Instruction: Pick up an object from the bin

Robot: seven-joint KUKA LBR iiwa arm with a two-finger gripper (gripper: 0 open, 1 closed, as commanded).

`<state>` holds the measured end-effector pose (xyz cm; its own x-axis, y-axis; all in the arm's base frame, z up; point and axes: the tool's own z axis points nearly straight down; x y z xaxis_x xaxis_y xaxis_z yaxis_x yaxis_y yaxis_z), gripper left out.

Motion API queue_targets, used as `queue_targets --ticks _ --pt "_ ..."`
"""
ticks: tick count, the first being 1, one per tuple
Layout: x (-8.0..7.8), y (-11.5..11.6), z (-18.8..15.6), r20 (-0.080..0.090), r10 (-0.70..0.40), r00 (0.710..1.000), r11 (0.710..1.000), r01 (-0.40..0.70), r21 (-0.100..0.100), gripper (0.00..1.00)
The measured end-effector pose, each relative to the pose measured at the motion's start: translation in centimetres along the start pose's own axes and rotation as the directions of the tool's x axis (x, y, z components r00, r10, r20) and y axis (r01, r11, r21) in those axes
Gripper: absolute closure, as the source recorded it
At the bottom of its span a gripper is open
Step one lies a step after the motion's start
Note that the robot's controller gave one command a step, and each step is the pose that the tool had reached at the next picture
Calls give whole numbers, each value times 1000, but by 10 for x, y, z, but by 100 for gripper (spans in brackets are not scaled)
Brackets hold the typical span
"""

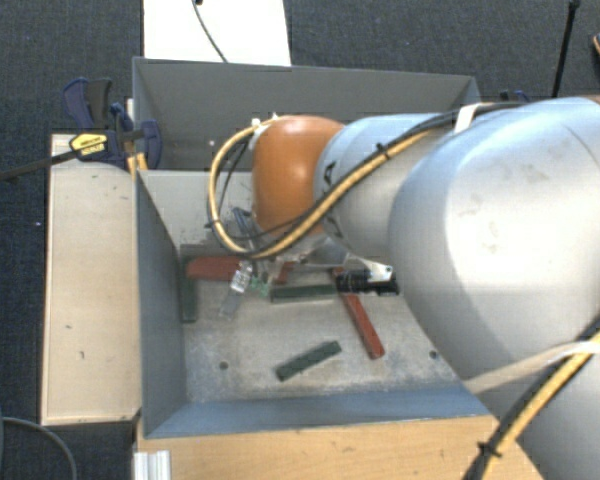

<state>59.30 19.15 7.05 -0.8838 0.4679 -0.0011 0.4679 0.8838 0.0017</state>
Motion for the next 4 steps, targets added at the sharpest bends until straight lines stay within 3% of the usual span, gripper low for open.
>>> queue_targets --ticks 1,2,4 --pt "1 3 -1 0 189 982 982 -189 -3 0" --pt "0 2 0 2 189 982 982 -189 -1 100" --pt "-1 3 -24 3 187 982 982 -187 -4 100"
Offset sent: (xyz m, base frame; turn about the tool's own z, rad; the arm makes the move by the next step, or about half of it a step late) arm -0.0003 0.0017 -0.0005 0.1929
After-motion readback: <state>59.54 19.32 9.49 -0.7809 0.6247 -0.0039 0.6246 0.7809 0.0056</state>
